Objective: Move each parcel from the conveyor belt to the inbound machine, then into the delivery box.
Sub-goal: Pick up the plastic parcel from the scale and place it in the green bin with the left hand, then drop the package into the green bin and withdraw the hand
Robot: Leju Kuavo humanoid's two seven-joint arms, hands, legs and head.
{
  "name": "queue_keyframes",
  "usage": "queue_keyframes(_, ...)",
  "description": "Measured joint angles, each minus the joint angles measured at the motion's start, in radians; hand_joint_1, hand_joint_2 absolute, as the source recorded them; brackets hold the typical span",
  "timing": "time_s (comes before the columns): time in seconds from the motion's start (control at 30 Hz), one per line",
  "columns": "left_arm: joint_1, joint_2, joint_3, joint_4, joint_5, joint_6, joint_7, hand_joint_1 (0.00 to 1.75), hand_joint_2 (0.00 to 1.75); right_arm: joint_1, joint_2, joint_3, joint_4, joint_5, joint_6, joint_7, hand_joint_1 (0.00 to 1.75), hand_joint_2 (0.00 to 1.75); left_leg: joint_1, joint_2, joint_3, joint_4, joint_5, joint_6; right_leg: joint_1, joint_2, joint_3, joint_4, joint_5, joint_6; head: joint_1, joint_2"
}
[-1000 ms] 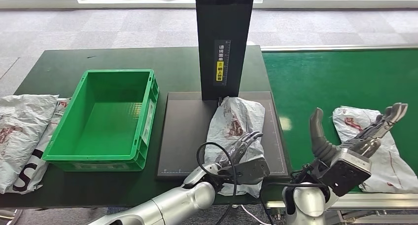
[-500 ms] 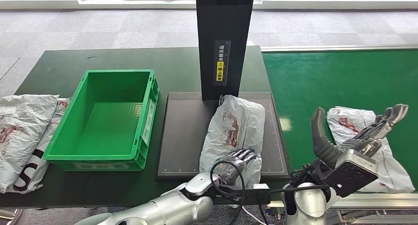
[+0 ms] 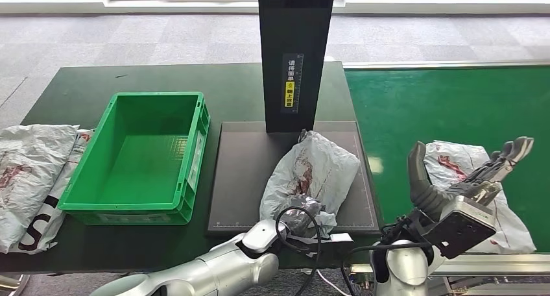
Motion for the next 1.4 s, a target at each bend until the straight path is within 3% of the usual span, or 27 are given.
queue_keyframes(0.13, 0.01, 0.004, 0.058, 0.027, 0.08, 0.159, -0.137, 1.75, 1.75, 0.002, 0.0, -0.002, 0.002, 0.016, 0.0, 0.0, 0.0, 1.75, 0.0, 0.0, 0.0, 0.0, 0.0, 0.0, 0.0, 0.0, -0.001, 0.0, 0.0, 0.0, 0.0, 0.0)
queue_keyframes(0.23, 0.016, 0.011, 0.2, 0.04, 0.028, 0.278, -0.299, 1.75, 1.75, 0.005, 0.0, -0.009, 0.002, 0.015, 0.0, 0.0, 0.0, 1.75, 0.0, 0.0, -0.001, 0.0, 0.001, -0.001, 0.0, 0.0, -0.002, 0.0, 0.0, 0.0, 0.0, 0.0)
queue_keyframes(0.4, 0.089, 0.021, 0.682, -0.103, -0.352, 0.304, -0.466, 1.75, 1.75, 0.015, 0.0, -0.031, -0.003, 0.013, -0.001, 0.0, 0.0, 1.75, 0.0, 0.002, -0.002, 0.0, 0.001, -0.001, 0.0, 0.002, -0.004, 0.001, 0.0, 0.0, 0.0, 0.0)
queue_keyframes(0.53, 0.187, 0.022, 1.07, -0.346, -0.441, 0.306, -0.596, 1.75, 1.75, 0.024, 0.0, -0.045, -0.014, 0.011, -0.001, 0.0, 0.0, 1.75, 0.0, 0.007, -0.003, 0.0, 0.0, -0.001, 0.0, 0.007, -0.007, 0.001, 0.0, 0.0, 0.0, 0.0)
queue_keyframes(0.6, 0.23, 0.023, 1.206, -0.465, -0.438, 0.306, -0.629, 1.75, 1.75, 0.025, 0.001, -0.048, -0.017, 0.01, -0.001, 0.0, 0.0, 1.75, 0.0, 0.008, -0.003, 0.0, 0.0, -0.001, 0.0, 0.008, -0.007, 0.001, 0.0, -0.001, 0.0, 0.0)
queue_keyframes(0.7, 0.288, 0.024, 1.346, -0.624, -0.43, 0.307, -0.654, 1.75, 1.75, 0.025, 0.001, -0.051, -0.02, 0.008, -0.001, 0.0, 0.0, 1.75, 0.001, 0.007, -0.004, 0.0, 0.0, -0.002, 0.001, 0.008, -0.008, 0.002, 0.0, -0.001, 0.0, 0.0)
queue_keyframes(1.03, 0.371, 0.024, 1.604, -0.94, -0.516, 0.307, -0.674, 1.75, 1.75, 0.026, 0.002, -0.051, -0.02, 0.009, -0.001, 0.0, 0.0, 1.75, 0.001, 0.005, -0.005, 0.0, 0.0, -0.002, 0.001, 0.005, -0.008, 0.001, 0.0, -0.001, 0.0, 0.0)
queue_keyframes(1.4, 0.362, 0.023, 1.714, -0.915, -0.662, 0.306, -0.644, 1.75, 1.75, 0.03, 0.003, -0.051, -0.036, 0.016, -0.001, 0.0, 0.0, 1.75, 0.001, 0.004, -0.005, 0.0, 0.0, -0.002, 0.001, 0.004, -0.008, 0.001, 0.0, -0.001, 0.0, 0.0)
